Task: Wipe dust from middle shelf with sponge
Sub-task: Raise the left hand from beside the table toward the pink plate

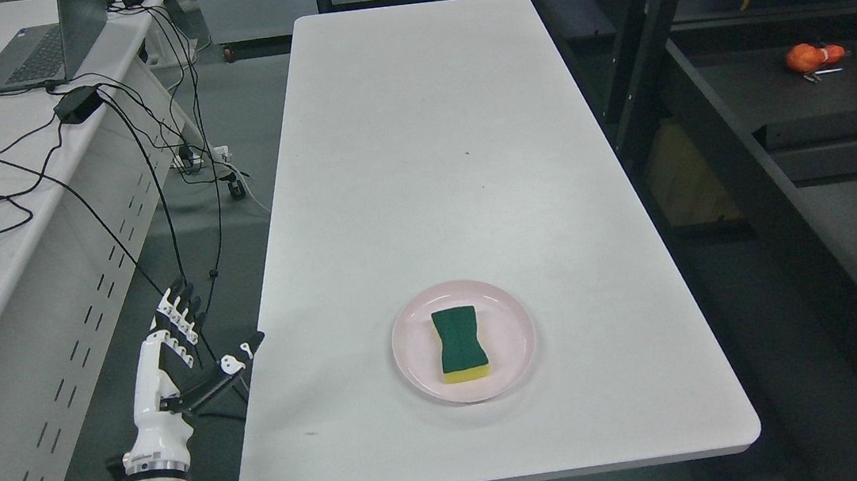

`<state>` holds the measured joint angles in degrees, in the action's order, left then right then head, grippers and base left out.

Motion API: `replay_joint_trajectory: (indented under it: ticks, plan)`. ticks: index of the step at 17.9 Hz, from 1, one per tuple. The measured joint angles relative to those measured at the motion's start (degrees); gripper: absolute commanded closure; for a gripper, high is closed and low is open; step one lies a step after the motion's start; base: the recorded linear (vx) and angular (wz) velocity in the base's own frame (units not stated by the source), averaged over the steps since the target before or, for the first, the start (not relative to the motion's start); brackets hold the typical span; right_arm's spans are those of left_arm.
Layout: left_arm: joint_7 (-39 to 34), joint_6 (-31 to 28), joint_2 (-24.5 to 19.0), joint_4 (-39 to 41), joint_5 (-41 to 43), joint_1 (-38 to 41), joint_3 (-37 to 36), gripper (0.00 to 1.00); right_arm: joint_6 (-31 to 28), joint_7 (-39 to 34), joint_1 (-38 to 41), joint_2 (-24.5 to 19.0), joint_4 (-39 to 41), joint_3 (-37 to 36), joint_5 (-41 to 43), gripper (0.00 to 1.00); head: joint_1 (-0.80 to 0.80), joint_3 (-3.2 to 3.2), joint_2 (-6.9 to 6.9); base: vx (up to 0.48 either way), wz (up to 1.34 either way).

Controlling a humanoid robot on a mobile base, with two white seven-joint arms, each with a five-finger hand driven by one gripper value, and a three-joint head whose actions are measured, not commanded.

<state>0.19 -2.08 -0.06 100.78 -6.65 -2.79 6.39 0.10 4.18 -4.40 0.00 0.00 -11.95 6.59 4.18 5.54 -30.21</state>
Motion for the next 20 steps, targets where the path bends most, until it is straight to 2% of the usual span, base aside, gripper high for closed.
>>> replay_joint_trajectory:
  ticks: [7, 12, 15, 17, 20]
  plan:
    - [0.0, 0.15, 0.03, -0.3, 0.07, -0.57, -0.41, 0.01, 0.0, 0.0, 0.01, 0.0, 0.0, 0.0, 0.0, 0.0, 0.0, 0.0, 0.0, 0.0, 0.0]
    - [0.15, 1.55, -0.67, -1.5, 0.36, -4.28, -0.52, 0.01, 0.0, 0.0, 0.01, 0.0, 0.0, 0.0, 0.0, 0.0, 0.0, 0.0, 0.0, 0.0, 0.0]
    - [5.98, 2.79, -3.19, -2.31, 0.53, -7.27, -1.62, 0.01, 0.0, 0.0, -0.01, 0.0, 0.0, 0.0, 0.0, 0.0, 0.0, 0.0, 0.0, 0.0, 0.0]
    - [11.01, 6.03, -5.53, -2.95, 1.61, -9.36, -2.62, 0.01, 0.0, 0.0, 0.0, 0.0, 0.0, 0.0, 0.0, 0.0, 0.0, 0.0, 0.0, 0.0, 0.0]
    - [14.28, 7.54, -6.57, -3.92, 3.85, -10.8, -3.57, 0.01, 0.0, 0.0, 0.0, 0.0, 0.0, 0.0, 0.0, 0.0, 0.0, 0.0, 0.0, 0.0, 0.0]
